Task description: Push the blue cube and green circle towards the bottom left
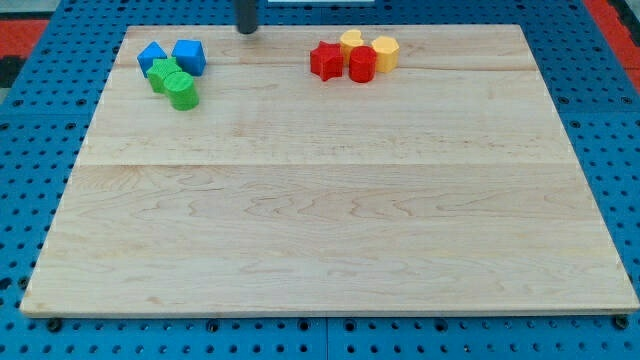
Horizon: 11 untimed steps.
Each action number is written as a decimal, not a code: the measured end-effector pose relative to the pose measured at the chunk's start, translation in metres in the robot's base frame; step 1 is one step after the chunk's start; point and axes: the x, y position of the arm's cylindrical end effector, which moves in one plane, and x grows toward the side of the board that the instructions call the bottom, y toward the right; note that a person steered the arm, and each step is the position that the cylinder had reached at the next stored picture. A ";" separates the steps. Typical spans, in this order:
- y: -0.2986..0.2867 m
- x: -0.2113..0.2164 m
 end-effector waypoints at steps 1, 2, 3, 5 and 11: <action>-0.052 0.018; -0.041 0.087; -0.033 0.126; -0.028 0.186; 0.036 0.227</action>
